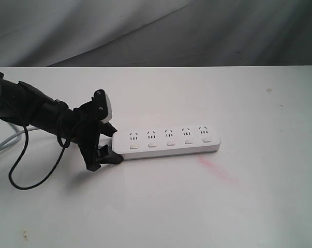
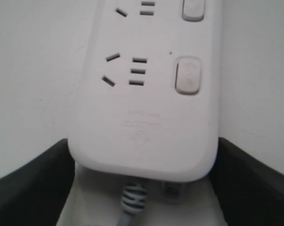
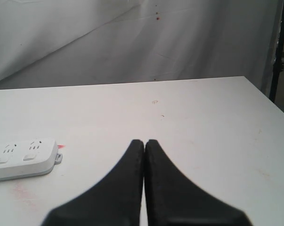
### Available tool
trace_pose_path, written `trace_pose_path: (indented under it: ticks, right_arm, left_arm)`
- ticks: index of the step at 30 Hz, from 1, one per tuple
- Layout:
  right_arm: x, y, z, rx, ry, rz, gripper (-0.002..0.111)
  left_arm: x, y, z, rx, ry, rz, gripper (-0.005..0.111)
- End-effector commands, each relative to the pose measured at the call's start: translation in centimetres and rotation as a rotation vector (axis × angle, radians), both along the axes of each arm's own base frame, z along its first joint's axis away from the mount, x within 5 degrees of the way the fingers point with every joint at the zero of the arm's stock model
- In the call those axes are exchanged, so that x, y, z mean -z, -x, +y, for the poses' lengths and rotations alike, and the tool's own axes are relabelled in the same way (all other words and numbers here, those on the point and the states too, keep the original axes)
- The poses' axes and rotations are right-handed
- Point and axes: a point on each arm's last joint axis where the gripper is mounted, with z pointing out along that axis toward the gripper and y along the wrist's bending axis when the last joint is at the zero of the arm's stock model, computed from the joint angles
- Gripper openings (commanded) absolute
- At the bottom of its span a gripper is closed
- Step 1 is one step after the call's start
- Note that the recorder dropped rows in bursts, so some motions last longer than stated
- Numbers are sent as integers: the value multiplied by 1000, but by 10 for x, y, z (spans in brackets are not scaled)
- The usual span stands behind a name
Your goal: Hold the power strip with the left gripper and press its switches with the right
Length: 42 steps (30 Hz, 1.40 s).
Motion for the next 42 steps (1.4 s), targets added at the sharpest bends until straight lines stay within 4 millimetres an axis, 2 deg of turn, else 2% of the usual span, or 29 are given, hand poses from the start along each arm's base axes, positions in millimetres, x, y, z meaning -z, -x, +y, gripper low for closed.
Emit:
trace_pose_path:
  ticks: [1,22,28,31,34,42]
  right_arm:
    - [-2,0,0,0,-9,-7,0]
    - [-5,0,0,2,-14,-4,0]
    - [-53,12,-2,20,-17,-75,0]
    - [-80,10,-2,23,-18,-78,0]
    - [-103,-3,-2,22,-20,-40,0]
    - [-157,-61,-3,37,-21,131,0]
  left_arm:
    - [1,0,-3,11,1,-2,60]
    - [1,0,-3,11,1,-2,60]
    - [1,0,-3,11,1,-2,60]
    - [1,0,-3,11,1,-2,60]
    - [1,0,-3,11,1,-2,60]
    - [1,0,-3,11,1,-2,60]
